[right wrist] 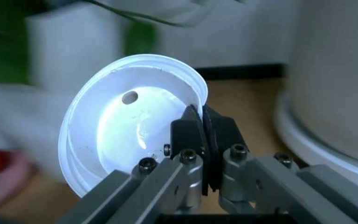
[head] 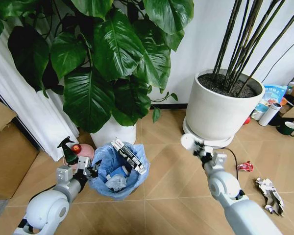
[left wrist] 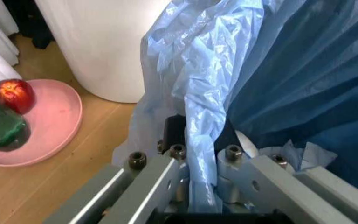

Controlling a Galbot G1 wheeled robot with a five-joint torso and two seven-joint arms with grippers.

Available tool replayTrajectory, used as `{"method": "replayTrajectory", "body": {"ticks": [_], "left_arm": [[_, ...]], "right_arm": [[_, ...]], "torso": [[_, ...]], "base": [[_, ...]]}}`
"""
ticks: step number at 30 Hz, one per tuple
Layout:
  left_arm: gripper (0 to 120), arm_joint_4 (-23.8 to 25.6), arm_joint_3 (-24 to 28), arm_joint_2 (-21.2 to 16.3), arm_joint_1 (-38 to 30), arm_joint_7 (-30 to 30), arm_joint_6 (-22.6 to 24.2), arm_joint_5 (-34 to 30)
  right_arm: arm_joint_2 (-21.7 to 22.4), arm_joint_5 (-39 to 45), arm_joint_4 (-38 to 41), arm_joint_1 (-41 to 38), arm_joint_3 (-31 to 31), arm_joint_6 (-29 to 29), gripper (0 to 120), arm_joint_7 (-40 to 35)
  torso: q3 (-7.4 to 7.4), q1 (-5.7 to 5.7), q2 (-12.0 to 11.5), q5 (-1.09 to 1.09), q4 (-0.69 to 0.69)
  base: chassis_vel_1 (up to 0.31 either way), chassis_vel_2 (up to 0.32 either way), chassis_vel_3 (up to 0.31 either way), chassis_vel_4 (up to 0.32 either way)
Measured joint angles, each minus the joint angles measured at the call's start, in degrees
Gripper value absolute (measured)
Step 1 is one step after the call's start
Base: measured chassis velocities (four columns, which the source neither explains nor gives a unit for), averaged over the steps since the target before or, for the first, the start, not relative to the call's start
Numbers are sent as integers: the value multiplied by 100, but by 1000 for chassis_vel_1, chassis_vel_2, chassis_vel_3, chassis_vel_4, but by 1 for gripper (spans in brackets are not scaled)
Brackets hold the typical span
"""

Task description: Pick up the trash bin and place the garbage on the floor into it.

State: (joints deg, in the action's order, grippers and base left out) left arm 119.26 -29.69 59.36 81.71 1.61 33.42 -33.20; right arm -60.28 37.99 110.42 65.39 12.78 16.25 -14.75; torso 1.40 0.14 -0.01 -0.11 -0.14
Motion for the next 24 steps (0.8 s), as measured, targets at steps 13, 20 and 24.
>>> {"method": "replayTrajectory", "body": {"ticks": [13, 20, 24], "left_arm": [[0, -125, 83, -39, -96, 50, 47, -52], [0, -126, 88, -43, -111, 81, 64, -77], [0, -126, 88, -48, -123, 85, 68, -85]], "right_arm": [[740, 1000, 1699, -88, -1294, 197, 0, 187], [829, 950, 1709, -141, -1819, 195, 0, 341], [785, 857, 1585, -200, -2049, 191, 0, 345]], "torso": [[0, -1, 0, -1, -1], [0, -1, 0, -1, -1], [0, 0, 0, 0, -1]], "base": [[0, 0, 0, 0], [0, 0, 0, 0], [0, 0, 0, 0]]}}
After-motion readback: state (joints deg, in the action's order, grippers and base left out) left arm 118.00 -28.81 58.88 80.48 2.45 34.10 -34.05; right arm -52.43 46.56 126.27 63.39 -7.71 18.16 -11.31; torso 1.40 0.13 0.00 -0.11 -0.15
